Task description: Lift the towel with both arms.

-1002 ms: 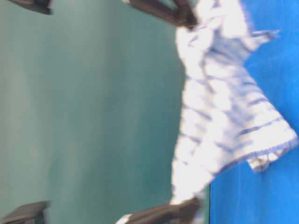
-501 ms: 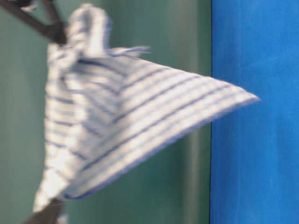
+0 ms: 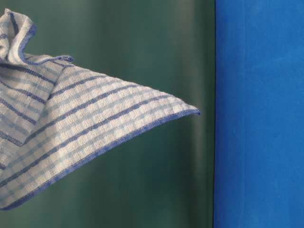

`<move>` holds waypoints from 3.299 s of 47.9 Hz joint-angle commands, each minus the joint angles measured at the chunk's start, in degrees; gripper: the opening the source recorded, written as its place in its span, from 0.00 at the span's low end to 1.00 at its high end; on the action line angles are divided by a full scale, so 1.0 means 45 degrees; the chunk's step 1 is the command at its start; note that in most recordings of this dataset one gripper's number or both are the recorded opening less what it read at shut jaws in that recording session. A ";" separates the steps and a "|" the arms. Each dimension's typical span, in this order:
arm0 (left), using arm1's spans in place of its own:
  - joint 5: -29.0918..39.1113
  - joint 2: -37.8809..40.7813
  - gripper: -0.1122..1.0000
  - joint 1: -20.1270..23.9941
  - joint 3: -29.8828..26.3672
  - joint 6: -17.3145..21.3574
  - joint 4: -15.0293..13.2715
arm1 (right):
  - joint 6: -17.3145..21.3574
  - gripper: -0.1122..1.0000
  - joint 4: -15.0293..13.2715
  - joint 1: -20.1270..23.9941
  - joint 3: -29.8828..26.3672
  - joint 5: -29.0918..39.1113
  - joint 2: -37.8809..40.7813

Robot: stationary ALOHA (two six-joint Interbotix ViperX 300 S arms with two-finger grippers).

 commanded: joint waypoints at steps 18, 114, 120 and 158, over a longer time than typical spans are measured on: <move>-0.0078 -0.0078 0.16 0.0020 -0.0293 -0.0039 -0.0020 | -0.0332 0.18 -0.0039 -0.0020 -0.0195 -0.0098 -0.0449; -0.9160 1.1035 0.89 0.0508 0.1914 0.0020 -0.0020 | 0.2285 0.68 -0.0254 0.0566 0.5586 -0.6504 0.6895; -0.8730 1.1016 0.81 0.0723 0.1914 0.0020 -0.0020 | 0.2246 0.65 -0.0293 0.0527 0.5605 -0.6562 0.6895; -0.6133 0.8047 0.12 0.1094 0.1777 -0.0137 -0.0020 | 0.2305 0.11 -0.0215 0.0508 0.5098 -0.6113 0.4688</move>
